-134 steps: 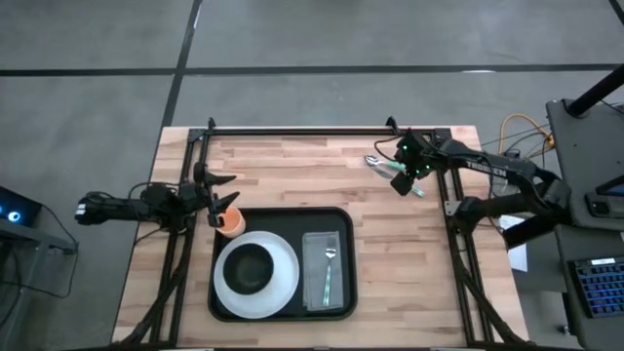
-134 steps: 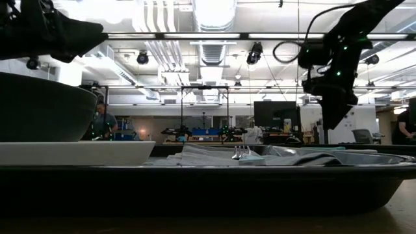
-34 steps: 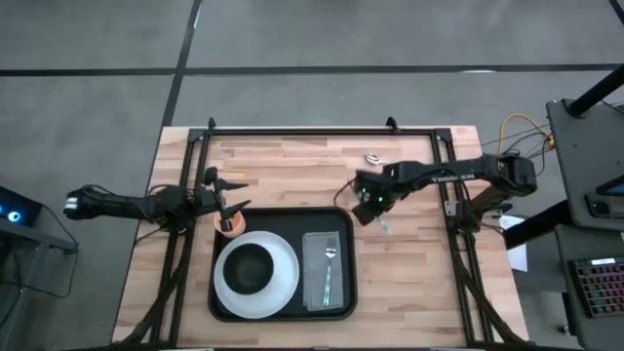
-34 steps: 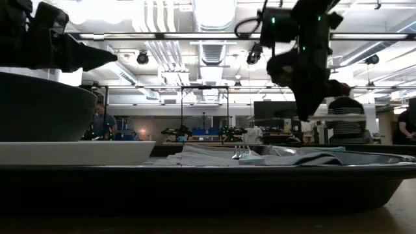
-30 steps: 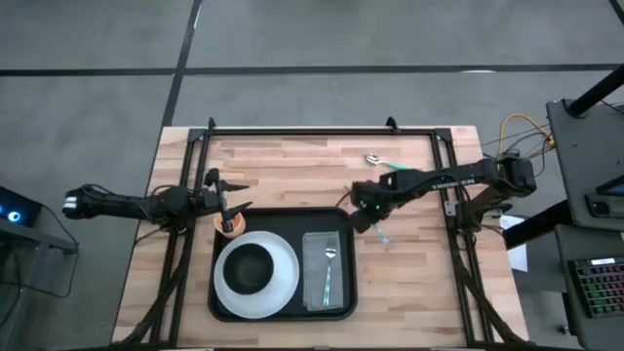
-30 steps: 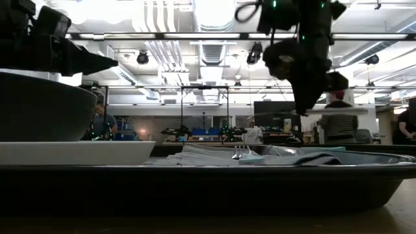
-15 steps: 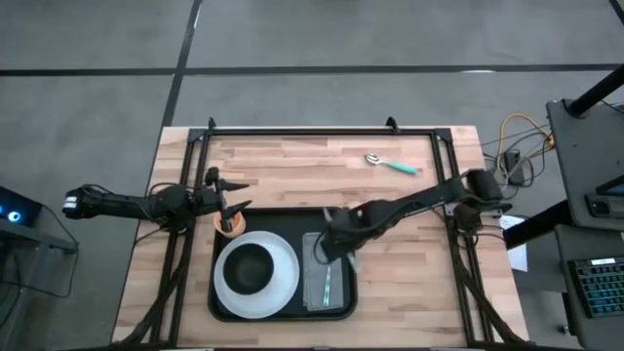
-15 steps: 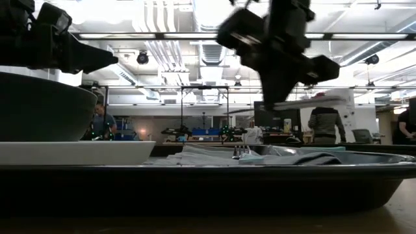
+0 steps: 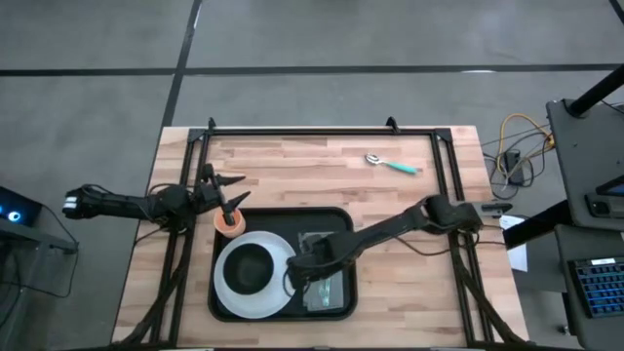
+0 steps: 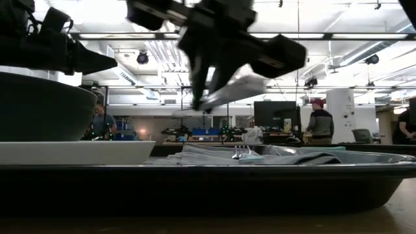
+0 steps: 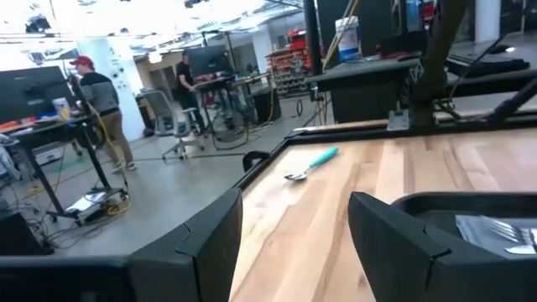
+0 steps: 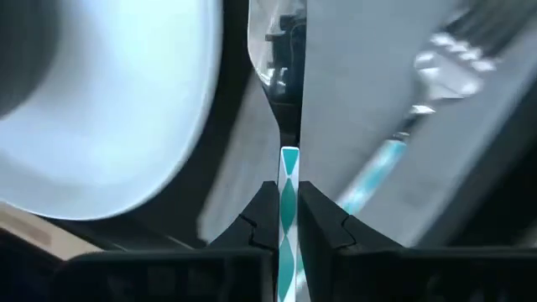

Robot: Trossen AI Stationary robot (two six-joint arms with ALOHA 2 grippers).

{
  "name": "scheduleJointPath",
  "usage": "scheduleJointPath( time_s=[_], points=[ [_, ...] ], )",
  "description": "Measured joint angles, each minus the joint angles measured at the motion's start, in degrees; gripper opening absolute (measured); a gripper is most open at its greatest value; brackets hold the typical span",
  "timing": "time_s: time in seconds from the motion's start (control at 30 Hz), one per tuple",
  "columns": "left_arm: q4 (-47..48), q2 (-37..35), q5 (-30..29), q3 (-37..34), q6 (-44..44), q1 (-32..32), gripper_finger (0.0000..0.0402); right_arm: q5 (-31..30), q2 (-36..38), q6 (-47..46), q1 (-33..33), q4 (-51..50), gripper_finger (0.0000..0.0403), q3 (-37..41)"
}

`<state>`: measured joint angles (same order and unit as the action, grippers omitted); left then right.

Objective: Set up tray
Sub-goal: Put the green patterned knife on the gray napkin to the left of the green patterned fork

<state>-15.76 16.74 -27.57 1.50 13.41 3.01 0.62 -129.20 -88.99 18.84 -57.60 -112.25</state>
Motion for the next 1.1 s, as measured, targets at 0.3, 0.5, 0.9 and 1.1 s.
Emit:
scheduleJointPath(
  time_s=[0.3,0.5,0.9,1.1],
  points=[
    [0.8,0.1,0.0,0.0,0.0,0.0,0.0198,-2.1,-11.9,-7.4,2.1,-12.0,0.0013,-19.1],
    [1.0,0.0,0.0,-0.3,0.0,0.0,0.0198,-2.6,-14.0,-13.0,3.3,-14.4,0.0013,-22.2],
    [1.0,0.4,0.0,-0.4,0.0,0.0,0.0198,-5.1,-14.0,-15.1,3.1,-16.3,0.0013,-22.1],
    [1.0,0.4,0.0,-0.4,0.0,0.0,0.0198,-5.3,-13.9,-13.6,2.9,-16.6,0.0025,-22.1]
  ],
)
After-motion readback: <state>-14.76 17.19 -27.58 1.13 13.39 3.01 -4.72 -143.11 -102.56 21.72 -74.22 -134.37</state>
